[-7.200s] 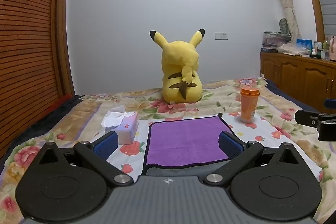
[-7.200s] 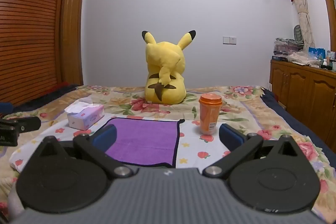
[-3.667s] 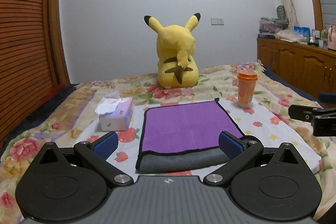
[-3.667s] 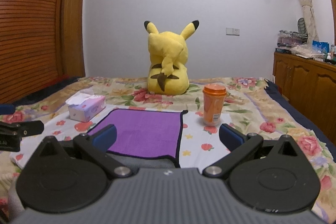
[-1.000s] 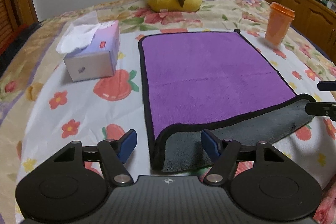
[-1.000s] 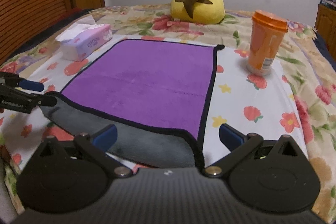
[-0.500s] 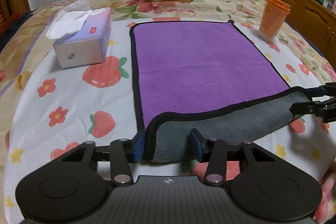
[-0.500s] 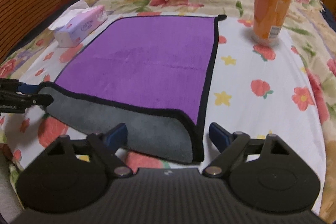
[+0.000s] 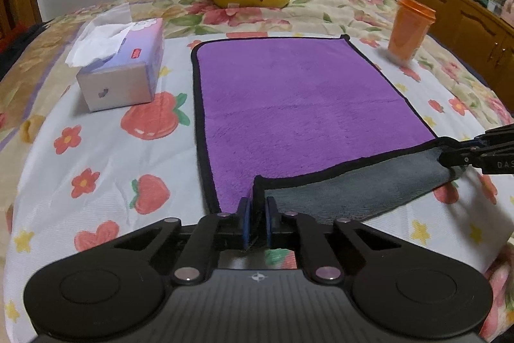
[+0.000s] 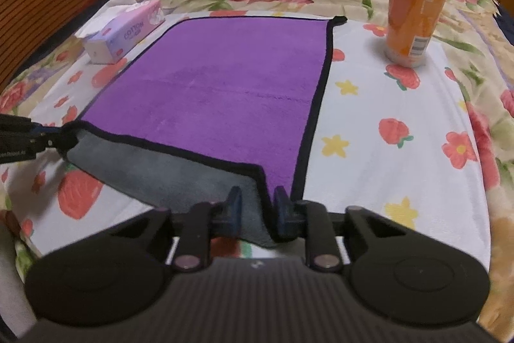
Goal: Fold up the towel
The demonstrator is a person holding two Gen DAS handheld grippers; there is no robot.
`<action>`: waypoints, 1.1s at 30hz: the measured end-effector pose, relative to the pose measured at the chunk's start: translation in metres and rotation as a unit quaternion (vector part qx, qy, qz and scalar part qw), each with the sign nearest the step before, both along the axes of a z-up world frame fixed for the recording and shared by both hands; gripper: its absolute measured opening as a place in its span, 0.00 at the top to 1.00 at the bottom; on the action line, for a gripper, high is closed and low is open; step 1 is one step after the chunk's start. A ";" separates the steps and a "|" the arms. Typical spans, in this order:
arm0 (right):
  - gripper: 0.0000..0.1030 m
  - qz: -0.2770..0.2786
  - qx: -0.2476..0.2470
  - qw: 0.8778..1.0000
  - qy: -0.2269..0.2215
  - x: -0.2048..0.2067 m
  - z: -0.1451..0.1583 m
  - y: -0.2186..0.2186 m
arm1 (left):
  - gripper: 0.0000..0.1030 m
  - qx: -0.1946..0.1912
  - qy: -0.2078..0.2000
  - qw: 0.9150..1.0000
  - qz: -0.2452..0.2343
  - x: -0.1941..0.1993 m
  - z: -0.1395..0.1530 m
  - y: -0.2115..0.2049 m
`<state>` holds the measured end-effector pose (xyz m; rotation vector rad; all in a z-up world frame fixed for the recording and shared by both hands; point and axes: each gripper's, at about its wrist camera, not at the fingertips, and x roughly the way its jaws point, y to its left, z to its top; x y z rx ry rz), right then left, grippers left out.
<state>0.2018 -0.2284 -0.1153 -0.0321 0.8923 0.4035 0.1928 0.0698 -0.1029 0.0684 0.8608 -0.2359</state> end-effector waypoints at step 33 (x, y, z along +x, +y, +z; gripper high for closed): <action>0.95 0.015 0.037 0.995 -0.088 0.010 0.027 -0.010 | 0.92 -0.030 -0.107 0.994 0.008 0.002 0.042 -0.005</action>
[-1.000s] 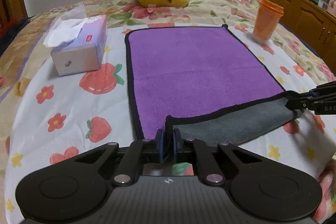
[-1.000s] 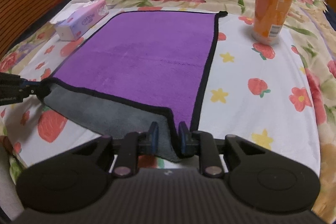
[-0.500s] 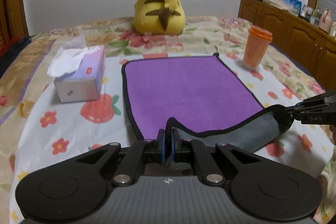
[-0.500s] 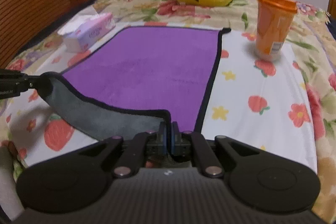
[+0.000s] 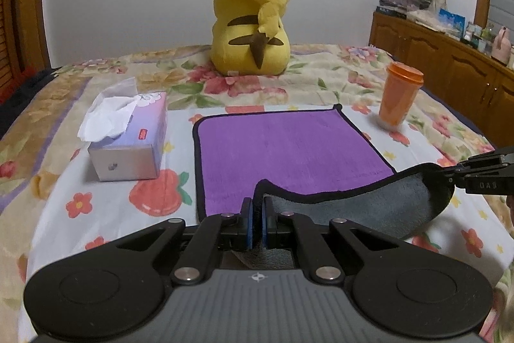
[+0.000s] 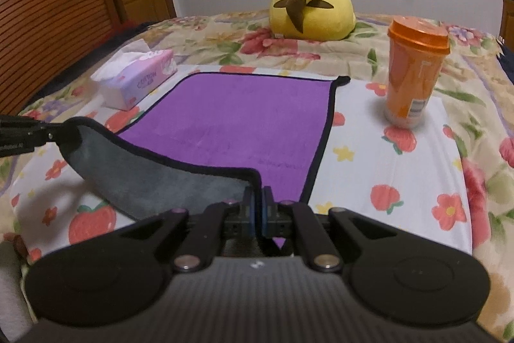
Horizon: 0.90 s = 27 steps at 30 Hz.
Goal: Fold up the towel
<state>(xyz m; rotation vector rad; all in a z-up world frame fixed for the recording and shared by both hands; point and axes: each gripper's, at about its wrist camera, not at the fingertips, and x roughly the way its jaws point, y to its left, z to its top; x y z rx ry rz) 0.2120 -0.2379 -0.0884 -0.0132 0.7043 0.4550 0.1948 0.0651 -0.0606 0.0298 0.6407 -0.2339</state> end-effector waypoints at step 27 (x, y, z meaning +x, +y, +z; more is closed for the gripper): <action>0.96 0.011 -0.021 1.000 -0.014 0.038 -0.016 0.002 | 0.92 0.008 -0.004 1.000 -0.003 0.043 -0.013 -0.003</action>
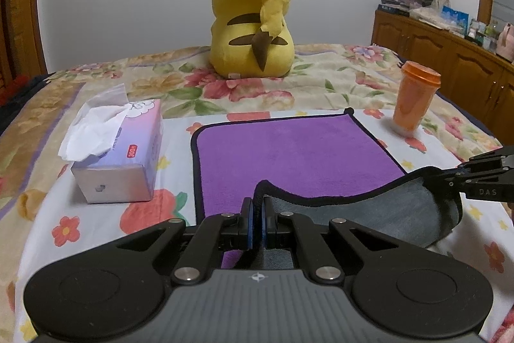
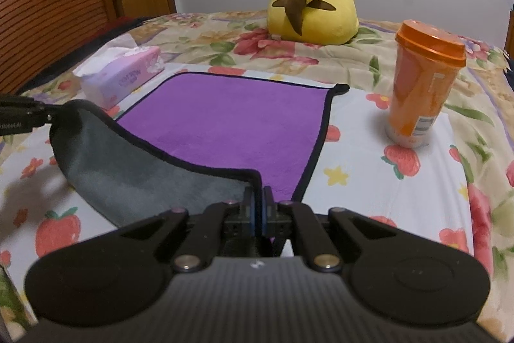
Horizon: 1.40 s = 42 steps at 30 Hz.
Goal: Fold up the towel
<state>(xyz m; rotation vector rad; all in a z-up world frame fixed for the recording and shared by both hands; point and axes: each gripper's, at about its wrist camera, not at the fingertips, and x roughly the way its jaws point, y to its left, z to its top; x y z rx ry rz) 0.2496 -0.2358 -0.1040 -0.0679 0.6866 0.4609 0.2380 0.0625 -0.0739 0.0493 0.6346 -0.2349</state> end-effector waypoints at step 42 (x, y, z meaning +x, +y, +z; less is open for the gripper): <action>0.96 -0.004 -0.041 0.991 -0.126 0.081 0.033 0.017 | 0.92 0.019 -0.085 0.996 0.026 0.096 0.038 -0.004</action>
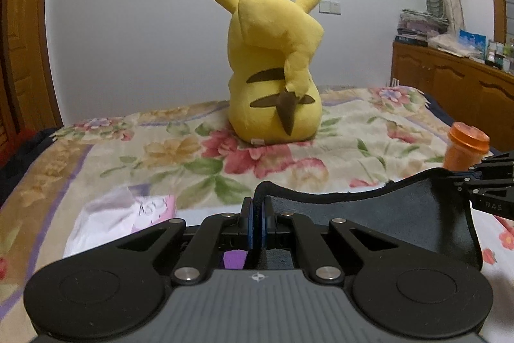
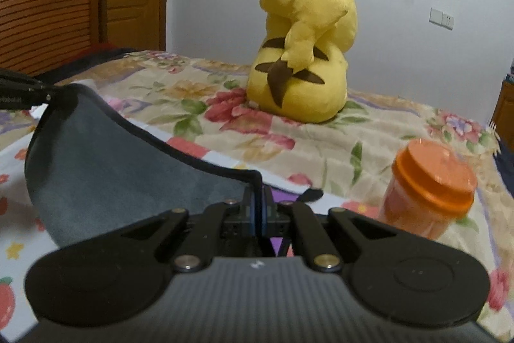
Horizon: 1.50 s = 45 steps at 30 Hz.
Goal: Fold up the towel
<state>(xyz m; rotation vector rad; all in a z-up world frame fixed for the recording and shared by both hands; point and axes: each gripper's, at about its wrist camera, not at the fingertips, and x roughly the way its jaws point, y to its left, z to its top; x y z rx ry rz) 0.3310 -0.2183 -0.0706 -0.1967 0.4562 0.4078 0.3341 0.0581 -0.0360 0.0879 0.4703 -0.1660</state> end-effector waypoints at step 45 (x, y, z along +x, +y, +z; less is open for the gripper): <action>0.51 -0.054 -0.010 0.997 0.053 0.023 -0.032 -0.003 | 0.57 0.025 0.070 0.997 0.039 0.028 -0.055 -0.008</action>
